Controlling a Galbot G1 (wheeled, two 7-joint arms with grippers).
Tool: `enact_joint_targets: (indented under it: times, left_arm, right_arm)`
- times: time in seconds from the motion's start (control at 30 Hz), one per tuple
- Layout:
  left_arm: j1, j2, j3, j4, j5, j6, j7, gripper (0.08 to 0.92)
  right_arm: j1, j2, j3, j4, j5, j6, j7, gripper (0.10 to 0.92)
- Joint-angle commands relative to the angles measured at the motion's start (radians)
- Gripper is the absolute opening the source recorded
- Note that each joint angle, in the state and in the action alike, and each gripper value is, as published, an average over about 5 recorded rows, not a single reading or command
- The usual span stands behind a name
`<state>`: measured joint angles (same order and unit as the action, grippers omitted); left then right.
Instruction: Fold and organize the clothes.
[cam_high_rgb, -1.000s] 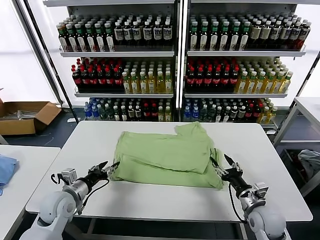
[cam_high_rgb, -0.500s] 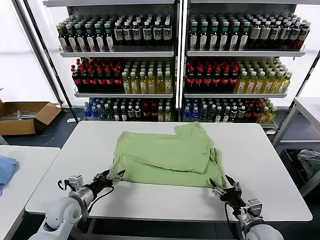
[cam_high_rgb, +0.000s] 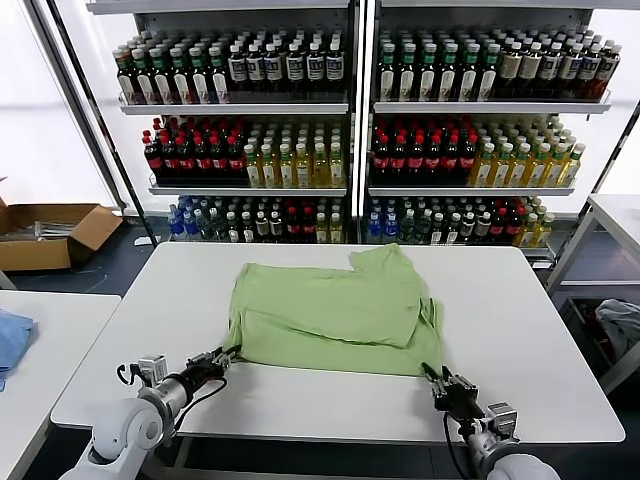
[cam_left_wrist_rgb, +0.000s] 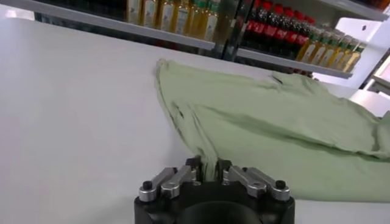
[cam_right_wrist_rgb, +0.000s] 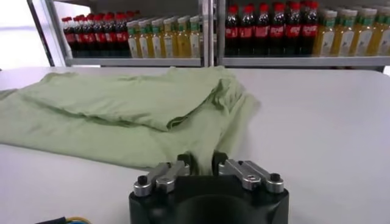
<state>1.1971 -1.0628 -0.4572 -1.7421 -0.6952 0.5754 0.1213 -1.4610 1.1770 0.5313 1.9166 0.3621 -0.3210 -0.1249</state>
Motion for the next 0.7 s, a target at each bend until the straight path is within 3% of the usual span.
enact_joint_targets:
  times: [0.03, 0.2, 0.53, 0.7]
  left_arm:
    - [0.141, 0.016, -0.048, -0.119, 0.026, 0.004, -0.016, 0.185]
    - [0.284, 0.027, -0.091, -0.243, 0.038, 0.005, -0.050, 0.093]
    - [0.613, -0.041, -0.237, -0.447, 0.078, 0.006, -0.084, 0.090]
    - [0.645, -0.065, -0.254, -0.497, 0.109, 0.006, -0.086, 0.090]
  right_arm:
    - [-0.064, -0.026, 0.007, 0.075, 0.023, -0.010, -0.003, 0.137]
    - [-0.175, -0.061, 0.042, 0.167, 0.035, -0.004, -0.013, 0.121]
    - [-0.366, -0.097, 0.095, 0.257, 0.028, 0.033, -0.018, 0.121]
    - [-0.390, -0.092, 0.086, 0.292, 0.006, 0.025, 0.014, 0.152]
